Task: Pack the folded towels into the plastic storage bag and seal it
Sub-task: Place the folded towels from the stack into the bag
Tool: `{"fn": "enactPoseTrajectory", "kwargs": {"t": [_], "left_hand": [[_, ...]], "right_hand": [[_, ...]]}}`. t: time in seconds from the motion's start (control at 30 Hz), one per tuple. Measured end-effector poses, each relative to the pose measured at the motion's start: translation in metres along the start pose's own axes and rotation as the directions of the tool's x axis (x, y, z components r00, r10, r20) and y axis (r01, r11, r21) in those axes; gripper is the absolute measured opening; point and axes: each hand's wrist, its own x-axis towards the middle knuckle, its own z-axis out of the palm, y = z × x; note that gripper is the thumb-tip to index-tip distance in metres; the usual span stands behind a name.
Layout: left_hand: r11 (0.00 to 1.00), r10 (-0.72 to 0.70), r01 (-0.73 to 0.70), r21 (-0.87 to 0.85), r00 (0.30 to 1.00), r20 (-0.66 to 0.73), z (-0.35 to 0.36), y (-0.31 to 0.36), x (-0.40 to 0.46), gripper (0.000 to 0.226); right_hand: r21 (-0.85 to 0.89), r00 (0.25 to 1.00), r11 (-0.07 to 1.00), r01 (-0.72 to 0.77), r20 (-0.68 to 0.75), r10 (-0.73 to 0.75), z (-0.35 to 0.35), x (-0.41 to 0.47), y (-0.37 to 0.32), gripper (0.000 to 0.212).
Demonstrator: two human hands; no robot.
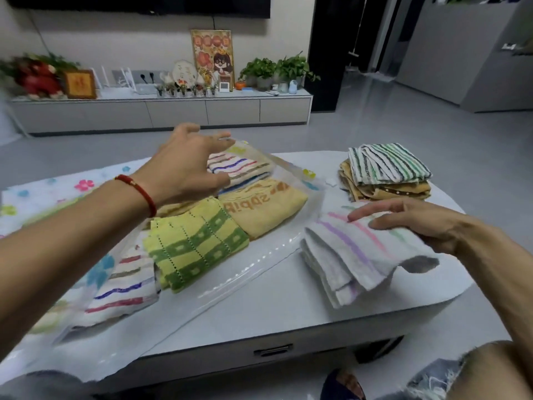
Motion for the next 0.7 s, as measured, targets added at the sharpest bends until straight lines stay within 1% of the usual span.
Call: {"fn": "enactPoseTrajectory", "kwargs": {"t": [0.07,0.13,0.17,0.2,0.23,0.27,0.3,0.33,0.37,0.4,0.47,0.5,0.63,0.67,0.7], "left_hand": [[1.000,-0.006,0.007,-0.030,1.000,0.008,-0.006,-0.001,0.004,0.076],[0.999,-0.008,0.008,-0.046,1.000,0.005,-0.009,-0.001,0.008,0.079],[0.999,-0.010,0.010,-0.051,1.000,0.003,-0.010,-0.001,0.009,0.080],[0.999,-0.012,0.012,-0.052,1.000,0.005,-0.012,-0.001,0.011,0.081],[0.999,-0.013,0.013,-0.051,1.000,0.008,-0.013,-0.001,0.013,0.082],[0.998,-0.013,0.014,-0.054,1.000,0.008,-0.016,-0.001,0.015,0.082],[0.998,-0.015,0.015,-0.064,1.000,0.004,-0.017,-0.002,0.017,0.082],[0.996,-0.025,0.024,-0.083,1.000,-0.003,-0.019,-0.003,0.017,0.082],[0.994,-0.040,0.040,-0.106,0.999,-0.006,-0.021,-0.004,0.018,0.081],[0.991,-0.053,0.053,-0.121,0.999,0.001,-0.022,-0.005,0.017,0.080],[0.992,-0.044,0.049,-0.114,0.998,0.043,-0.020,-0.006,0.016,0.077],[0.994,-0.033,0.039,-0.101,0.997,0.066,-0.018,-0.006,0.016,0.074],[0.995,-0.033,0.039,-0.090,0.997,0.071,-0.015,-0.009,0.018,0.072],[0.995,-0.034,0.040,-0.092,0.997,0.066,-0.015,-0.010,0.018,0.073],[0.995,-0.035,0.041,-0.092,0.997,0.063,-0.015,-0.010,0.019,0.073]], "right_hand": [[-0.011,0.991,0.999,0.039,0.127,-0.037,0.036,0.020,-0.020,0.035],[0.005,0.967,0.996,0.091,0.240,-0.090,0.078,0.046,-0.036,0.040],[0.042,0.953,0.991,0.127,0.272,-0.133,0.097,0.061,-0.043,0.042],[0.095,0.947,0.982,0.166,0.263,-0.186,0.115,0.079,-0.048,0.043],[0.157,0.951,0.966,0.206,0.199,-0.236,0.130,0.097,-0.051,0.044],[0.221,0.960,0.945,0.242,0.084,-0.265,0.141,0.116,-0.053,0.044],[0.261,0.963,0.927,0.270,-0.067,-0.261,0.147,0.135,-0.051,0.043],[0.249,0.946,0.926,0.284,-0.231,-0.228,0.149,0.153,-0.047,0.041],[0.194,0.912,0.944,0.266,-0.367,-0.182,0.148,0.168,-0.040,0.041],[0.129,0.882,0.970,0.208,-0.454,-0.129,0.147,0.178,-0.033,0.043],[0.043,0.849,0.996,0.075,-0.527,-0.041,0.145,0.190,-0.019,0.047],[0.020,0.833,0.998,0.057,-0.553,-0.036,0.146,0.196,-0.015,0.047],[0.005,0.736,0.988,0.154,-0.668,-0.111,0.157,0.205,-0.016,0.039],[-0.009,0.738,0.987,0.163,-0.662,-0.128,0.158,0.205,-0.014,0.039],[-0.041,0.763,0.987,0.154,-0.630,-0.145,0.157,0.203,-0.011,0.041]]}}
